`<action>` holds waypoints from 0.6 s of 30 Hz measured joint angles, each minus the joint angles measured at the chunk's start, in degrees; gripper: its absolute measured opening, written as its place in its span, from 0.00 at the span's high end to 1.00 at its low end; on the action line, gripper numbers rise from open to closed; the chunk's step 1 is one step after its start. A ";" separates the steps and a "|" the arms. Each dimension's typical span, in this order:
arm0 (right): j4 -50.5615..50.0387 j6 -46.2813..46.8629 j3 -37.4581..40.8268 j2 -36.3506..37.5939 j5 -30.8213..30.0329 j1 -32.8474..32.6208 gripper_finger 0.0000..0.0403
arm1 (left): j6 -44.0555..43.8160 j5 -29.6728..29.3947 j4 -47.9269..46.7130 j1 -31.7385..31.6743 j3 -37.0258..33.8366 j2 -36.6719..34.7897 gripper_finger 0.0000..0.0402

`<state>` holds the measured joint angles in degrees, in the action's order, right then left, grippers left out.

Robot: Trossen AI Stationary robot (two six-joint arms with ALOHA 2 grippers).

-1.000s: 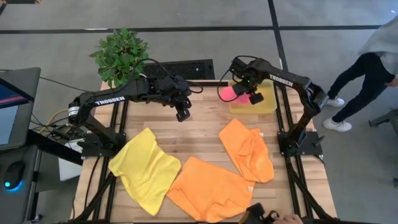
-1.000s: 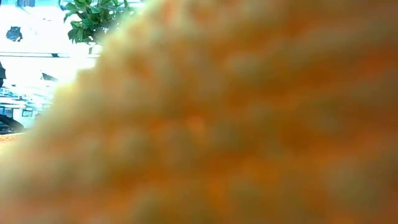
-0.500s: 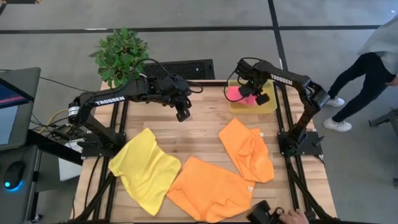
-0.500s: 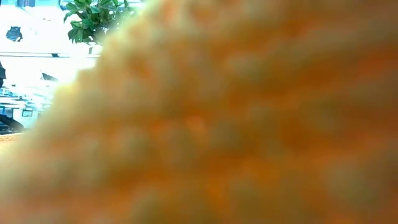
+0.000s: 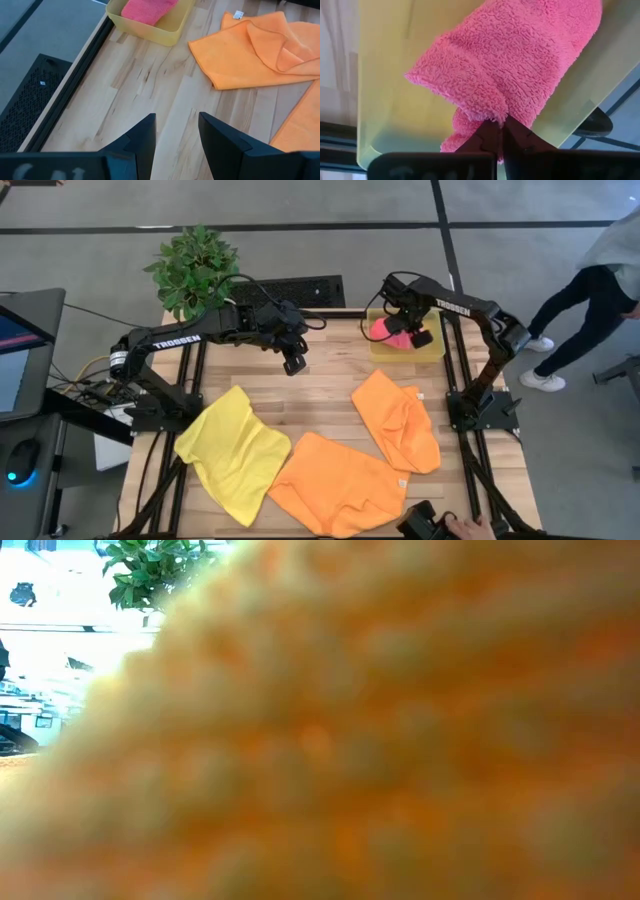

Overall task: Fold microfiber towels
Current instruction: Put the folded pink microfiber towel into the yellow bin

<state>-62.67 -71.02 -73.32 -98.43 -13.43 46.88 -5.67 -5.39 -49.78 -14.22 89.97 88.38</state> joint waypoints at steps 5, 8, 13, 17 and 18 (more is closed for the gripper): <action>0.03 0.49 0.00 0.00 0.37 -0.21 0.91 | 0.02 -0.01 0.00 0.00 0.01 0.00 0.65; 0.40 0.56 0.00 0.00 2.45 -0.25 0.91 | 0.02 0.00 -0.02 -0.01 0.01 0.00 0.65; 2.90 5.10 0.00 0.00 4.09 -0.34 0.88 | 0.01 0.00 -0.02 0.00 0.00 0.00 0.65; 4.73 10.70 0.00 0.00 7.28 -0.25 0.85 | 0.55 0.53 -0.03 -0.02 0.01 0.00 0.65; 4.91 11.17 0.00 0.00 7.72 -0.25 0.84 | 0.76 0.55 -0.04 -0.02 0.00 0.00 0.65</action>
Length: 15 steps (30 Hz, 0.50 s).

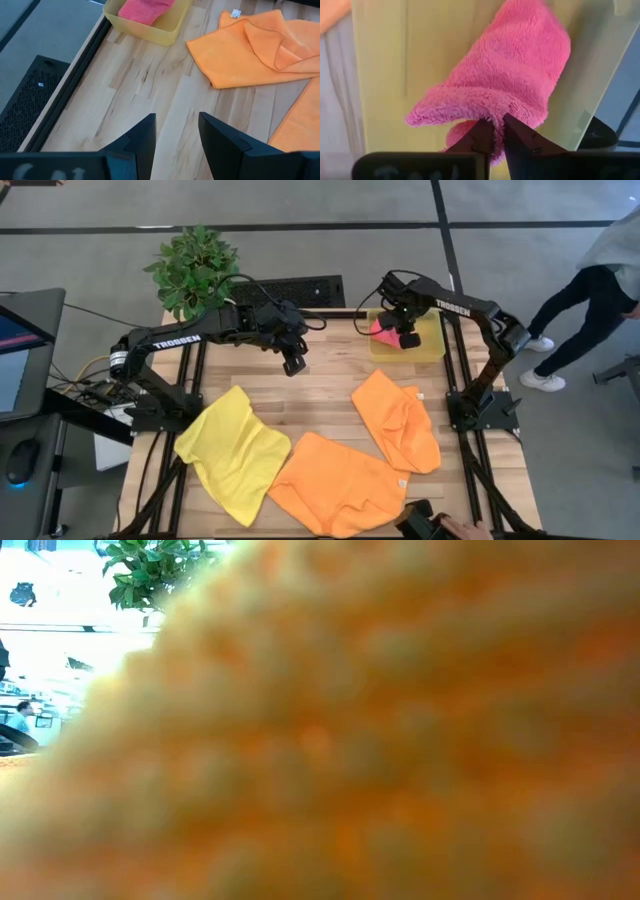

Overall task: Fold microfiber towels
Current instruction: Put the folded pink microfiber towel into the yellow bin

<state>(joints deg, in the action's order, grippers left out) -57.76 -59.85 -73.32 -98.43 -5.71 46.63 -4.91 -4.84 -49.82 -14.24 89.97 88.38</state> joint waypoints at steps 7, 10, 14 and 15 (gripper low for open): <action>-0.05 1.79 0.00 0.00 0.15 -0.09 0.71 | 0.81 0.03 0.00 0.00 0.02 0.00 0.65; -0.32 3.31 0.00 0.00 -0.64 -0.11 0.64 | 0.83 0.04 0.00 0.00 0.00 0.00 0.65; -1.65 0.03 -0.02 0.00 -4.45 -0.11 0.56 | 0.84 0.07 -0.14 0.00 0.00 0.00 0.65; -2.31 -0.21 -0.02 0.00 -5.66 -0.11 0.55 | 0.84 0.07 -0.39 0.00 0.00 0.00 0.65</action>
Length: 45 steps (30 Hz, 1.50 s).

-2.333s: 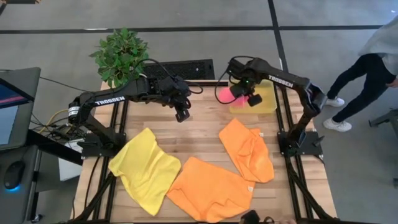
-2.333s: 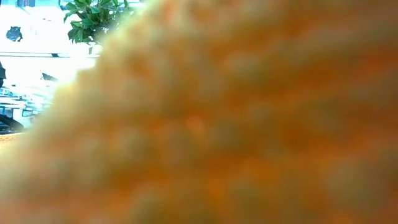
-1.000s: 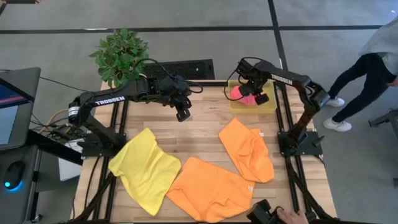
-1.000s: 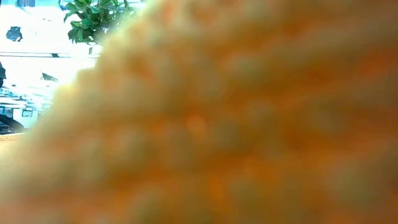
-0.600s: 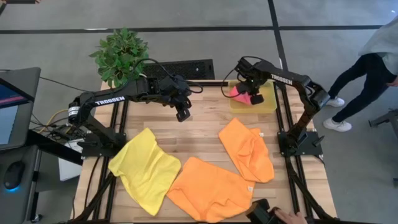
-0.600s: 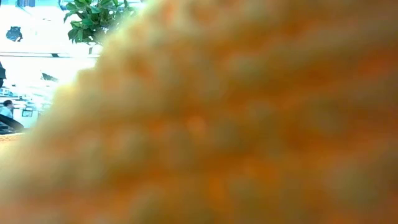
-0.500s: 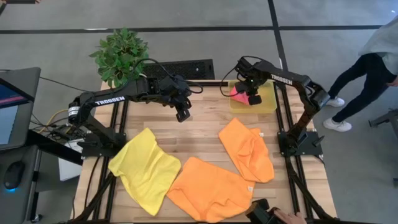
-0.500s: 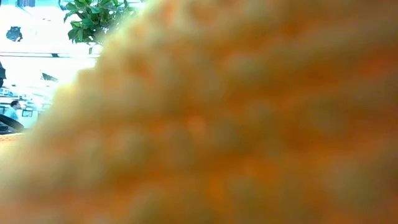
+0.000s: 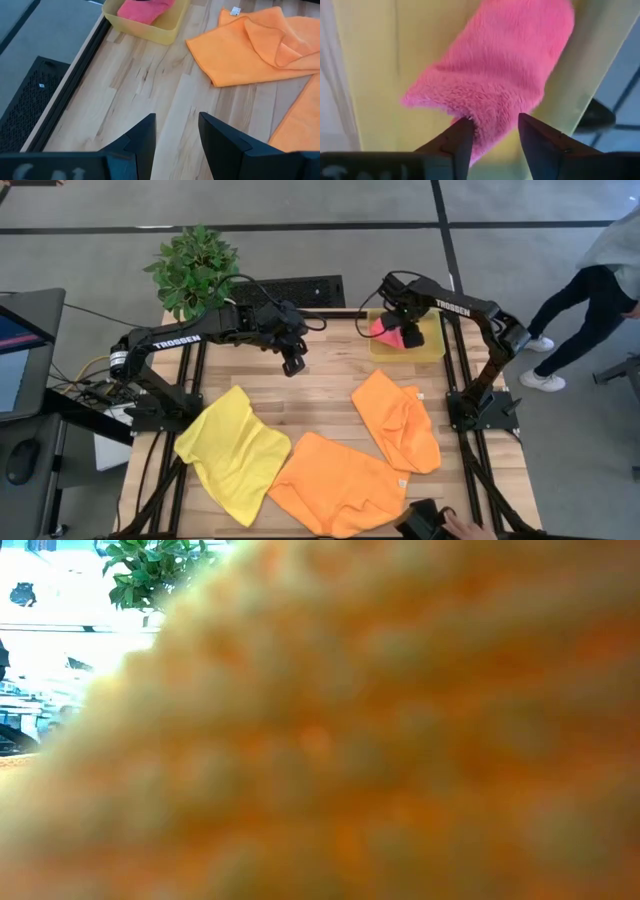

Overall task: Fold microfiber towels
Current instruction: Put the folded pink microfiber towel into the yellow bin, then fold the yellow microfiber towel

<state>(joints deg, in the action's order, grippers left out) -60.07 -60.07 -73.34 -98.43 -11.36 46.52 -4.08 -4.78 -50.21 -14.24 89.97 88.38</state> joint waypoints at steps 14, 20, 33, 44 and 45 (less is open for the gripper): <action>-4.49 2.90 -0.09 6.62 -4.64 -1.86 0.52 | -2.36 0.01 -3.11 0.00 0.00 0.00 0.65; -6.21 10.74 -0.09 15.54 2.27 -6.47 0.53 | -7.65 -0.42 -9.55 0.01 0.00 0.00 0.65; -3.25 31.89 -0.09 25.98 10.41 -25.16 0.55 | -34.83 -1.20 -33.89 8.77 -8.12 0.00 0.65; -2.86 40.82 -0.09 27.35 10.39 -36.43 0.54 | -53.08 6.62 -25.65 19.04 -26.03 0.01 0.65; -2.86 40.25 -0.09 27.36 10.39 -37.08 0.55 | -54.67 7.00 -23.80 19.75 -27.63 0.02 0.65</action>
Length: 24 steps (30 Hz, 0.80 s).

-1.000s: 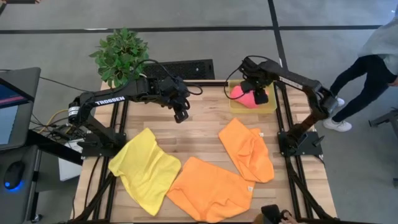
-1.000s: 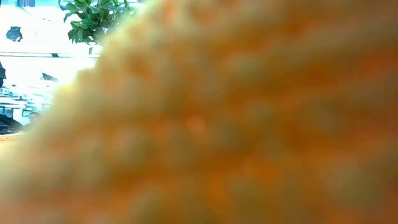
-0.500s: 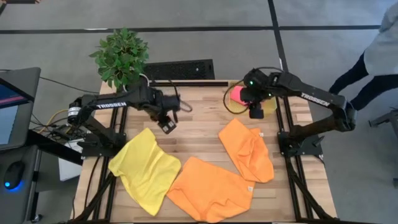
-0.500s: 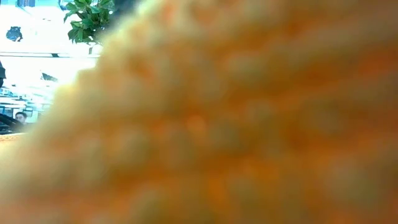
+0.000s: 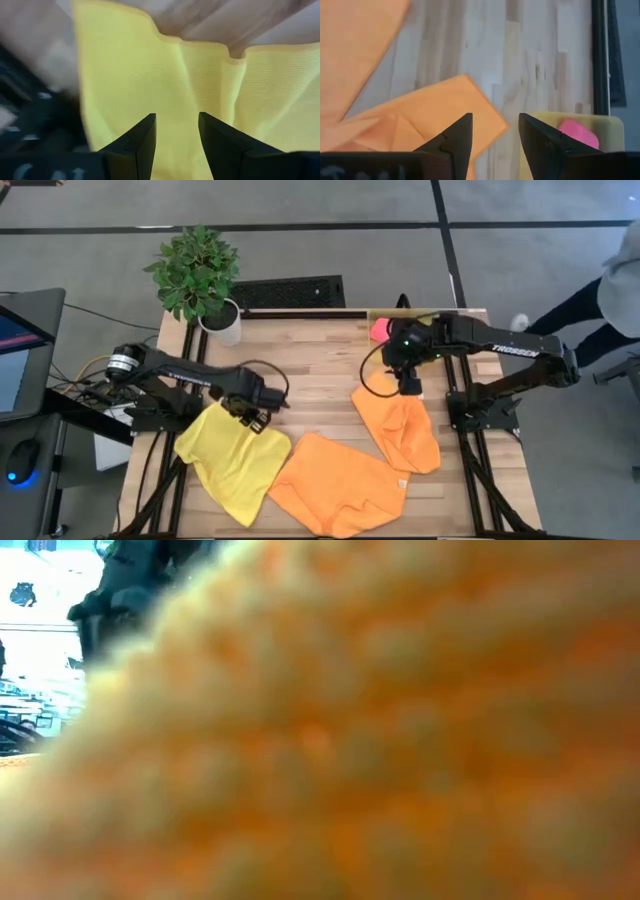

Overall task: Fold microfiber towels
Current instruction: Fold the yellow microfiber towel

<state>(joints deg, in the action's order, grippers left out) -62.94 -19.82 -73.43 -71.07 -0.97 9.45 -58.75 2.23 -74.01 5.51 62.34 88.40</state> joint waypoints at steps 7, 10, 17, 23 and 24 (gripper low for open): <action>0.84 -5.65 0.00 -0.02 -0.52 -1.57 0.55 | -15.01 -6.79 9.21 1.40 -7.74 0.00 0.65; 0.75 -5.68 0.00 -0.02 -0.57 -1.48 0.55 | -20.96 -12.55 9.72 1.40 -9.51 -0.02 0.65; 0.18 -6.15 0.00 -0.04 -0.56 -1.46 0.55 | -23.90 -13.73 17.90 1.40 -16.30 -0.02 0.65; 0.20 -6.11 0.00 -0.04 -0.55 -1.46 0.55 | -22.81 -16.07 28.05 1.23 -21.09 -0.26 0.65; 0.24 -6.11 0.00 -0.04 -0.55 -1.46 0.55 | -22.35 -17.26 29.88 1.24 -21.68 -0.32 0.65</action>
<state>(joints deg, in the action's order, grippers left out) -62.69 -25.93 -73.43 -71.11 -1.52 7.99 -81.10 -15.04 -44.13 6.75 40.66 88.08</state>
